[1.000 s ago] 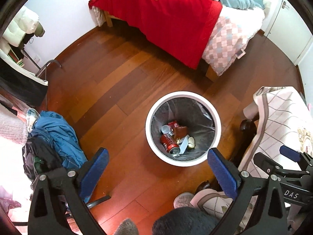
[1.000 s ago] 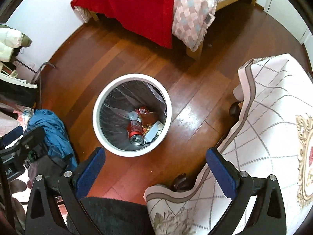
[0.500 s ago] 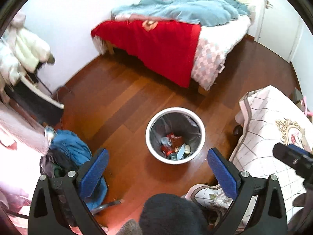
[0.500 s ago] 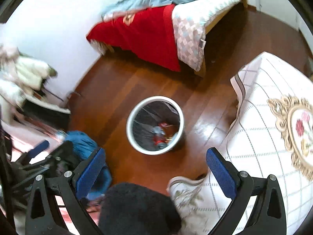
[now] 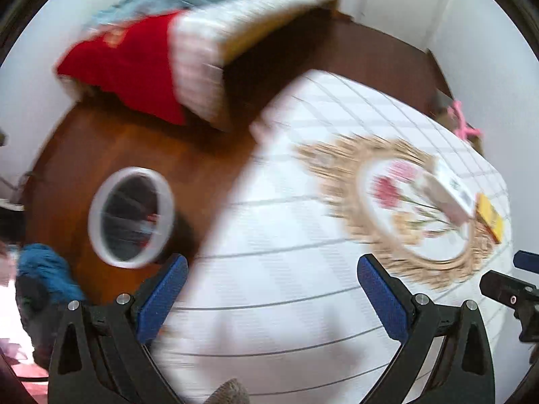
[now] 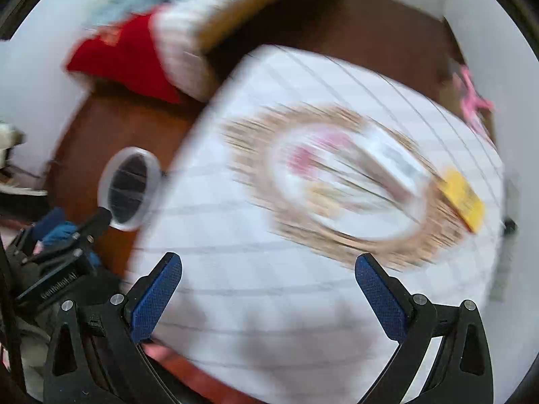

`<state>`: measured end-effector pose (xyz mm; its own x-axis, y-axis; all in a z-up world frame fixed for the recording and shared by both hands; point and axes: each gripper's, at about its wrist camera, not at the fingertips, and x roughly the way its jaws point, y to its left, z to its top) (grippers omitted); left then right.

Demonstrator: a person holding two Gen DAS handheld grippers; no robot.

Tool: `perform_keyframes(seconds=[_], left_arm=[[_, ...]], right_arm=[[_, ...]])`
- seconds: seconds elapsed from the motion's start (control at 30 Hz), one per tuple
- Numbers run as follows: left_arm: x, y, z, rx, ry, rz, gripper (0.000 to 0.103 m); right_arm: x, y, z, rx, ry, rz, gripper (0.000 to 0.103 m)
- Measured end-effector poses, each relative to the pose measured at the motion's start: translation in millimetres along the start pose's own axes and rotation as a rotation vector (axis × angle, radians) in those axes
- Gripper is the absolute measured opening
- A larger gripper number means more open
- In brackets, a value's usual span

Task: Collect trash
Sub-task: 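Move both tools back over the table, then grasp the white barcode box with the left tool while the right tool grasps the yellow box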

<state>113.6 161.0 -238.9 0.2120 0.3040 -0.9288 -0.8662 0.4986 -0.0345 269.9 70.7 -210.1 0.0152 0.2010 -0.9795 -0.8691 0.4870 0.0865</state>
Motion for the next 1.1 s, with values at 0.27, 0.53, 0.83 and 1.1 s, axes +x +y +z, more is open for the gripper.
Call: perform_keyframes(seconds=[0.27,0.53,0.83,1.1], left_arm=[[65,-120,29,0.024,0.151,-0.092,0.103],[72,-167,81,-0.011,0.168,-0.140,0.103],[111,-206,102,-0.058,0.314,-0.183,0.103],[133,-214,94,-0.140,0.387,-0.185,0.094]], right_arm=[[55,-173,48,0.019,0.206,-0.199,0.103],[113,-223,91,-0.063,0.266,-0.206,0.103],[106,-251,78,0.098,0.145,-0.115,0.083],[91,-274,42,0.318,0.144,0.007,0.082]])
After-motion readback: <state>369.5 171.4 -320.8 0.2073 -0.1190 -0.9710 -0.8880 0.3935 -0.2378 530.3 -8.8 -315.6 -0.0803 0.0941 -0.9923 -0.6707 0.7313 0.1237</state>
